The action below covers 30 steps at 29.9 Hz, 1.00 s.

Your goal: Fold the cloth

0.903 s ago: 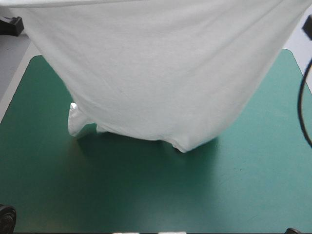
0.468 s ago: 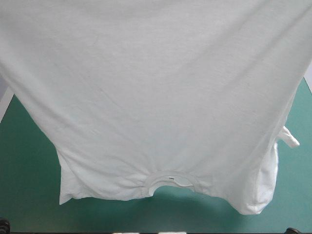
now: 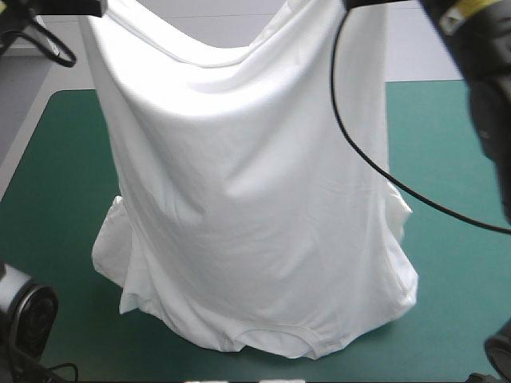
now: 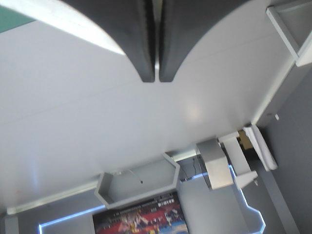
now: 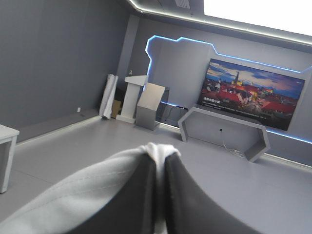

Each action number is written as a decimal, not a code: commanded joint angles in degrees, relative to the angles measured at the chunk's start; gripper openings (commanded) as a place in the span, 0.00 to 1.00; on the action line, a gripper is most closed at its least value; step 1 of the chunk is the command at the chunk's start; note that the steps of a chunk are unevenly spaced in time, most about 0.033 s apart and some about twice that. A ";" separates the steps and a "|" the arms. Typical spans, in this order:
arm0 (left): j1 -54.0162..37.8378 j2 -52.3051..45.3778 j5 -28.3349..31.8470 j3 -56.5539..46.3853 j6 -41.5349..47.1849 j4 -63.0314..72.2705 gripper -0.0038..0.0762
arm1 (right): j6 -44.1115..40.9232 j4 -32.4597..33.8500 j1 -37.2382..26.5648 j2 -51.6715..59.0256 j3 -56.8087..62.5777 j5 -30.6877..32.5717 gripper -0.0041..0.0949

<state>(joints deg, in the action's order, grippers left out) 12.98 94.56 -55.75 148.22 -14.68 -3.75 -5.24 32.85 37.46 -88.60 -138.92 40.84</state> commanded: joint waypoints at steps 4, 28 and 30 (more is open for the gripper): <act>0.12 -0.19 15.04 2.23 -0.09 0.98 0.04 | -7.76 11.78 -0.23 -3.39 -5.22 -14.92 0.02; 0.12 5.42 1.66 -12.14 -0.27 -3.47 0.04 | -6.09 -2.55 -15.50 -14.63 -8.28 30.65 0.02; 0.12 7.58 0.06 -16.65 0.39 -3.62 0.04 | -6.98 -8.70 -17.95 -17.01 -4.27 30.59 0.02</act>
<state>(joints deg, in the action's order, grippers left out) 12.98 102.22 -56.77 134.97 -15.09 -7.32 -11.44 30.46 22.54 -105.30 -146.72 71.72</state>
